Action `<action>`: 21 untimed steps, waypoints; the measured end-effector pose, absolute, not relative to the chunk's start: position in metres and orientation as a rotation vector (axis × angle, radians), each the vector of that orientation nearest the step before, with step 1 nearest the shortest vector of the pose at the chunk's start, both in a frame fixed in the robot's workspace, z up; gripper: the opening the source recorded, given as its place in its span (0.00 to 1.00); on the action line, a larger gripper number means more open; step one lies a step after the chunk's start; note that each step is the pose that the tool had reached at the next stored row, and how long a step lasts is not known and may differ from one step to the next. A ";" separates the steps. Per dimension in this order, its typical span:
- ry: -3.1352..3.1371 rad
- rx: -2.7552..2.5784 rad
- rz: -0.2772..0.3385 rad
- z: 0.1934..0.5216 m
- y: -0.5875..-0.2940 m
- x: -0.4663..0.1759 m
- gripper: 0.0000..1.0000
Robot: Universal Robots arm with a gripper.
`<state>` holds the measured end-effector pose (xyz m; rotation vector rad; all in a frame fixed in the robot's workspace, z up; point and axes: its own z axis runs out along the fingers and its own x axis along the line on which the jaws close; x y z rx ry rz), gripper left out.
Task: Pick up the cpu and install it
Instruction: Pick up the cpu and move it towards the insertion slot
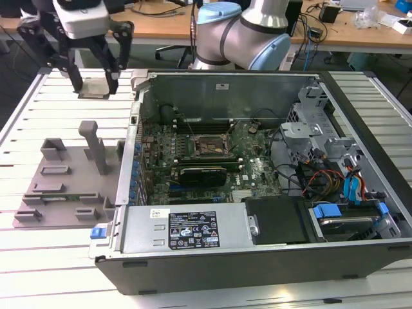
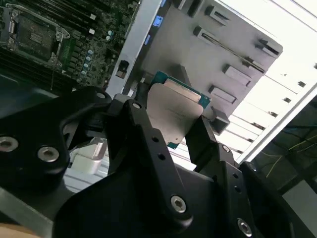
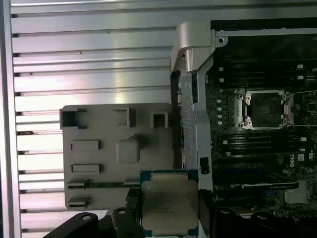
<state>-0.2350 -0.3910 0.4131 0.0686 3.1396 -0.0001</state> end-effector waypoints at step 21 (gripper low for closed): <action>3.151 0.069 -0.001 0.378 -0.381 -0.124 0.55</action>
